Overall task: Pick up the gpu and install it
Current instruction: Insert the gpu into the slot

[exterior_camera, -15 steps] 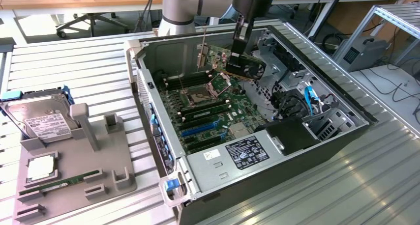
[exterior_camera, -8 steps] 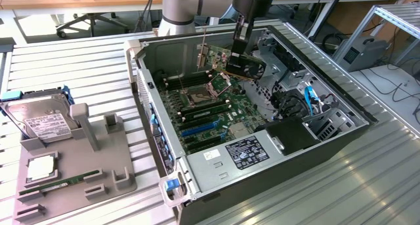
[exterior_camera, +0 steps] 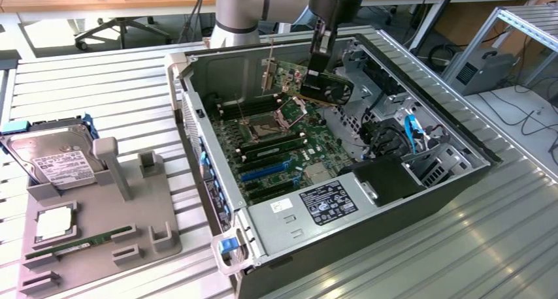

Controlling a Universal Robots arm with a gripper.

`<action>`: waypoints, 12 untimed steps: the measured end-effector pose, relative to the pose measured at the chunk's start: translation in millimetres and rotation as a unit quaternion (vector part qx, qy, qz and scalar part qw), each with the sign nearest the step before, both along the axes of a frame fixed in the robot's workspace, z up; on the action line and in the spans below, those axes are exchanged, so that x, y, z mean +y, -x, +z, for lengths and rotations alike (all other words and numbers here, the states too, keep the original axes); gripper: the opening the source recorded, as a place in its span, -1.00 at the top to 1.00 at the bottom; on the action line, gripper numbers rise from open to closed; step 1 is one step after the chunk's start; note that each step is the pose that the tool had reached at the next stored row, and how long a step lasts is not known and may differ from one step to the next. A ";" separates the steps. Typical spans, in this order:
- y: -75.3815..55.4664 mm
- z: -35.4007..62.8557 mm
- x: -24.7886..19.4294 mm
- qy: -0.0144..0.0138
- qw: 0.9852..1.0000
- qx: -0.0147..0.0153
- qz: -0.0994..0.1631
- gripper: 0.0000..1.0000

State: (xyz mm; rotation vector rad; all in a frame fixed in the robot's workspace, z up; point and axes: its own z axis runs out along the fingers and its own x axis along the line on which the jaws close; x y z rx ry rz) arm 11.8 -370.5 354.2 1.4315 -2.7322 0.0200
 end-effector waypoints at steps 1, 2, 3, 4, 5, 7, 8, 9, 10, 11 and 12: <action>0.0 0.0 0.0 0.000 1.000 0.000 0.005 0.45; 0.0 0.0 0.0 0.000 1.000 0.000 0.007 0.45; 0.0 0.0 0.0 0.000 1.000 0.000 0.012 0.45; 0.0 0.0 0.0 0.000 1.000 0.000 0.021 0.45; 0.0 0.0 0.0 0.000 1.000 0.000 0.024 0.45; 0.0 -0.1 0.0 0.000 1.000 0.000 0.029 0.45; 0.0 -0.1 0.0 0.000 0.999 0.000 0.032 0.45; 0.0 -0.1 0.0 0.000 0.999 0.000 0.035 0.45; 0.0 -0.1 0.0 0.000 0.999 0.000 0.041 0.45; 0.0 -0.1 0.0 0.000 0.999 0.000 0.047 0.45; 0.0 -0.1 0.0 0.000 0.999 0.000 0.052 0.45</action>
